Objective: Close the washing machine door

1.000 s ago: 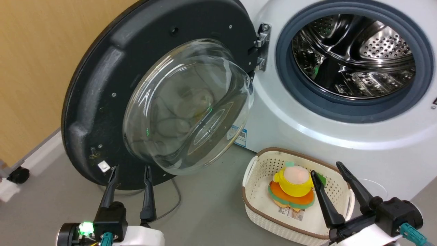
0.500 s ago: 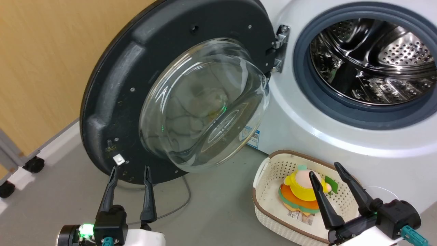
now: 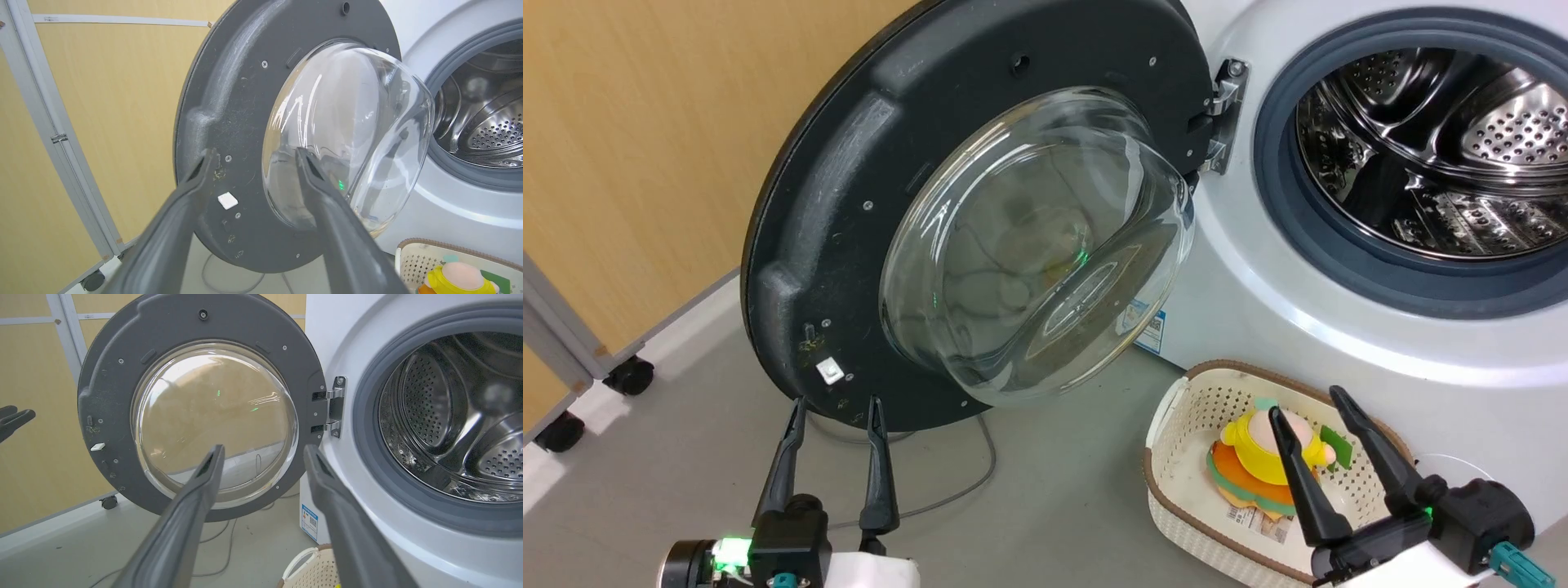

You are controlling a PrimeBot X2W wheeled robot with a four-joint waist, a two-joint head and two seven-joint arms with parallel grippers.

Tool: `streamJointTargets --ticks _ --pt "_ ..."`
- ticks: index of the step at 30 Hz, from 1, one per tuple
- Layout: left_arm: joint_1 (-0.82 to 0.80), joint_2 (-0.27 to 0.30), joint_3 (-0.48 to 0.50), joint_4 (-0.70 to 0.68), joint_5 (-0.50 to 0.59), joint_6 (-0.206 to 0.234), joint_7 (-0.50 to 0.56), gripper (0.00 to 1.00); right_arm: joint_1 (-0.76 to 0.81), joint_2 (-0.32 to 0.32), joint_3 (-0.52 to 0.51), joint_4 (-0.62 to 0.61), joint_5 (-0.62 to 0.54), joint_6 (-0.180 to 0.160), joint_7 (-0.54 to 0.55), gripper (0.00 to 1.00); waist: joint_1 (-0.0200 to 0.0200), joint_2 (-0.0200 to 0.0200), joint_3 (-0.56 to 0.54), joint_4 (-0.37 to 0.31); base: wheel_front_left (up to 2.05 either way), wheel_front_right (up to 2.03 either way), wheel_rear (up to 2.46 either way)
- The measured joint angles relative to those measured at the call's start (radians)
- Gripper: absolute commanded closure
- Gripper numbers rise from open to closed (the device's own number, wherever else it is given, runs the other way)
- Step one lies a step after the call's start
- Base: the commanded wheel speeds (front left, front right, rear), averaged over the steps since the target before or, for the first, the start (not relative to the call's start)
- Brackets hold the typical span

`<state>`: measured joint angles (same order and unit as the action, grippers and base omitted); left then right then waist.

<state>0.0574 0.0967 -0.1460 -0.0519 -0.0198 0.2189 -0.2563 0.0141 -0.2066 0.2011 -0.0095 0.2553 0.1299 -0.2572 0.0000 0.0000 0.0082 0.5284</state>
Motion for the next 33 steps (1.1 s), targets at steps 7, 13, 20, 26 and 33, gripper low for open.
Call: streamJointTargets --ticks 7,13,20,26,33 --pt "0.0 -0.001 0.0 -0.016 -0.012 0.001 0.0 1.0 0.0 -0.001 -0.002 -0.001 0.0 0.0 0.0 0.0 0.0 0.0 0.009 0.002 0.0 0.0 0.0" --pt "-0.042 0.017 0.07 -0.077 -0.062 -0.017 0.0 1.0 0.0 -0.009 -0.013 -0.01 0.0 0.0 0.0 0.0 0.0 0.0 0.03 0.004 0.0 0.0 0.0" --pt "-0.196 0.09 0.249 -0.023 -0.268 -0.097 0.022 1.0 0.002 -0.024 -0.035 -0.03 -0.004 0.0 0.0 0.0 0.0 0.0 0.065 0.0 0.0 0.0 0.0" --pt "-0.34 0.114 0.392 0.078 -0.516 -0.144 0.111 1.0 0.002 -0.04 -0.037 -0.036 -0.004 0.0 0.0 0.0 0.0 0.0 0.096 -0.023 0.0 0.0 0.0" --pt "-0.495 0.119 0.525 0.246 -0.782 -0.148 0.271 1.0 -0.003 -0.06 -0.029 -0.038 -0.007 0.0 0.0 0.0 0.0001 0.0 0.133 -0.057 0.0 0.0 0.0"
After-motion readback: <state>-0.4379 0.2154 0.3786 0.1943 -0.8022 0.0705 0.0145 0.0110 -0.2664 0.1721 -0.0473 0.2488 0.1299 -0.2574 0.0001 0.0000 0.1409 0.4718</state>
